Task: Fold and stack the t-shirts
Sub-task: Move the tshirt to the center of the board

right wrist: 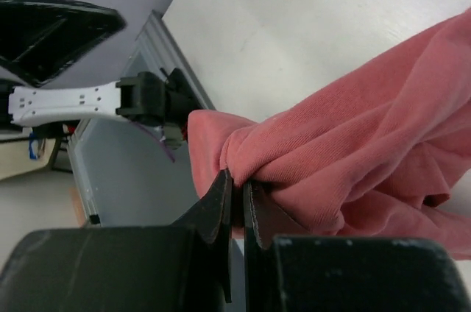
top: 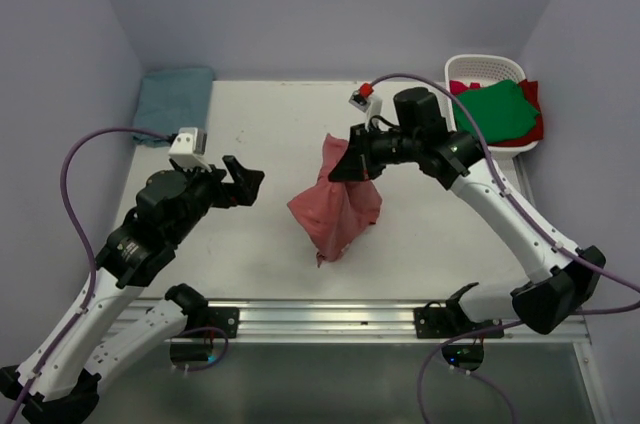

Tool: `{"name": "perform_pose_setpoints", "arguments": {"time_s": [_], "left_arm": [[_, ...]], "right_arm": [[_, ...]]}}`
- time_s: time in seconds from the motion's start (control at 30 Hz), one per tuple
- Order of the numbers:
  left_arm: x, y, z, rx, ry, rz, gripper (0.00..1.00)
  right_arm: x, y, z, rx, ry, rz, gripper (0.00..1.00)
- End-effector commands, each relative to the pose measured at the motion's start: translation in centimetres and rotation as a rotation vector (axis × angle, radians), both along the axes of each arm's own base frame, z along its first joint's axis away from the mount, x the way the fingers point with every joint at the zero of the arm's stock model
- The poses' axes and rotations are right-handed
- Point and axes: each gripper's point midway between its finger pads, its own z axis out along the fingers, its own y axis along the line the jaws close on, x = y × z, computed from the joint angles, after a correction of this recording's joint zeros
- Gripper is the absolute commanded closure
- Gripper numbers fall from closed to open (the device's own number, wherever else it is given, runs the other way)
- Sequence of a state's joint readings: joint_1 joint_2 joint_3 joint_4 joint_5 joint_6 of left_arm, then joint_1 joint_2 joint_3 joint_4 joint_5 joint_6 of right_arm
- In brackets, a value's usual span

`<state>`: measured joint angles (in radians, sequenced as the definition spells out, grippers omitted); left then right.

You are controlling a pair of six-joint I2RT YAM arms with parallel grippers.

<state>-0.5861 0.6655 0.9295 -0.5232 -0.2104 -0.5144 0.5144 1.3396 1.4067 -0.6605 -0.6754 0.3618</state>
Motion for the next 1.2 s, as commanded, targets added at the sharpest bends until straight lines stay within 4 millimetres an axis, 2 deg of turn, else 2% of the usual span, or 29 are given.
{"name": "perform_pose_setpoints", "arguments": {"time_s": [0.0, 0.03, 0.07, 0.13, 0.17, 0.2, 0.23, 0.3, 0.33, 0.4, 0.43, 0.47, 0.5, 0.53, 0.57, 0.63, 0.7, 0.77, 0.8, 0.87, 0.9, 0.93, 0.97, 1.0, 1.03, 1.1, 1.13, 1.17], "left_arm": [[-1.0, -1.7, 0.9, -0.007, -0.027, -0.122, 0.00], [-1.1, -2.2, 0.5, -0.004, -0.016, -0.148, 0.00], [-1.0, -2.4, 0.1, 0.004, -0.001, -0.156, 0.00], [-1.1, -2.6, -0.7, 0.012, 0.024, -0.169, 0.00], [-1.0, -2.7, -1.0, 0.016, 0.033, -0.172, 0.00], [-1.1, -2.8, -1.2, 0.016, 0.039, -0.178, 0.00], [-1.1, -2.9, -1.4, 0.018, 0.047, -0.180, 0.00], [-1.0, -3.0, -1.4, 0.016, 0.051, -0.179, 0.00], [-1.0, -3.1, -1.5, 0.017, 0.058, -0.183, 0.00], [-1.0, -3.2, -1.6, 0.019, 0.067, -0.190, 0.00], [-1.0, -3.6, -2.0, 0.025, 0.087, -0.205, 0.00], [-1.0, -3.7, -2.1, 0.031, 0.093, -0.213, 0.00], [-1.1, -4.0, -2.5, 0.038, 0.108, -0.231, 0.00], [-1.3, -4.8, -3.2, 0.044, 0.138, -0.277, 0.00], [-1.4, -5.2, -3.7, 0.055, 0.156, -0.302, 0.00], [-1.6, -6.2, -5.0, 0.057, 0.196, -0.355, 0.00], [-1.4, -7.0, -6.9, 0.071, 0.235, -0.384, 0.00], [-0.9, -7.3, -8.7, 0.086, 0.273, -0.385, 0.00], [-0.5, -7.9, -8.8, 0.082, 0.266, -0.394, 0.00], [0.6, -8.6, -10.6, 0.105, 0.304, -0.375, 0.00], [1.3, -9.5, -10.4, 0.100, 0.280, -0.381, 0.00], [2.1, -10.0, -11.8, 0.120, 0.306, -0.372, 0.00], [2.8, -10.4, -12.3, 0.125, 0.307, -0.361, 0.00], [3.7, -11.1, -12.1, 0.116, 0.281, -0.352, 0.00], [4.8, -11.3, -13.6, 0.141, 0.305, -0.322, 0.00], [6.7, -12.2, -13.5, 0.127, 0.266, -0.288, 0.00], [7.8, -12.3, -14.7, 0.145, 0.276, -0.254, 0.00], [8.6, -12.7, -14.8, 0.143, 0.263, -0.246, 0.00]], "right_arm": [[-0.9, 3.1, 5.6, 0.119, -0.167, 0.053, 1.00], [-0.1, 3.1, 5.9, 0.126, -0.147, -0.013, 1.00], [2.5, 2.2, 5.5, 0.080, -0.172, -0.165, 1.00], [5.5, 1.2, 4.3, 0.028, -0.133, -0.354, 1.00], [7.0, 0.0, 3.8, -0.017, -0.117, -0.464, 1.00], [9.5, -2.5, 2.9, -0.095, -0.129, -0.654, 1.00], [11.5, -4.0, 1.0, -0.142, -0.064, -0.816, 1.00], [13.2, -7.2, -1.2, -0.224, 0.010, -1.012, 1.00], [14.9, -9.4, -3.2, -0.233, 0.081, -1.156, 1.00], [16.3, -11.4, -5.3, -0.251, 0.152, -1.261, 1.00], [17.2, -11.3, -7.1, -0.280, 0.186, -1.279, 1.00], [17.5, -11.2, -7.7, -0.303, 0.192, -1.279, 0.94], [17.8, -11.2, -8.3, -0.330, 0.201, -1.273, 0.68], [18.2, -10.7, -8.2, -0.354, 0.197, -1.235, 0.53], [18.4, -10.2, -9.6, -0.393, 0.215, -1.203, 0.42], [18.3, -9.6, -10.0, -0.434, 0.212, -1.141, 0.20], [17.8, -9.5, -9.9, -0.463, 0.182, -1.104, 0.14], [18.0, -9.1, -9.3, -0.425, 0.142, -1.081, 0.13], [17.7, -9.1, -8.4, -0.404, 0.121, -1.070, 0.13], [17.3, -9.1, -8.4, -0.403, 0.094, -1.044, 0.13], [17.0, -9.0, -7.9, -0.394, 0.075, -1.018, 0.14], [16.8, -9.1, -8.1, -0.398, 0.072, -1.008, 0.14], [16.6, -9.1, -8.0, -0.400, 0.068, -0.999, 0.16], [16.2, -8.8, -7.6, -0.391, 0.061, -0.968, 0.17], [16.0, -8.7, -7.8, -0.389, 0.058, -0.947, 0.18], [15.3, -8.5, -7.7, -0.386, 0.056, -0.918, 0.21], [14.8, -8.4, -7.5, -0.377, 0.043, -0.889, 0.22], [14.4, -8.1, -7.5, -0.371, 0.034, -0.867, 0.23]]}}
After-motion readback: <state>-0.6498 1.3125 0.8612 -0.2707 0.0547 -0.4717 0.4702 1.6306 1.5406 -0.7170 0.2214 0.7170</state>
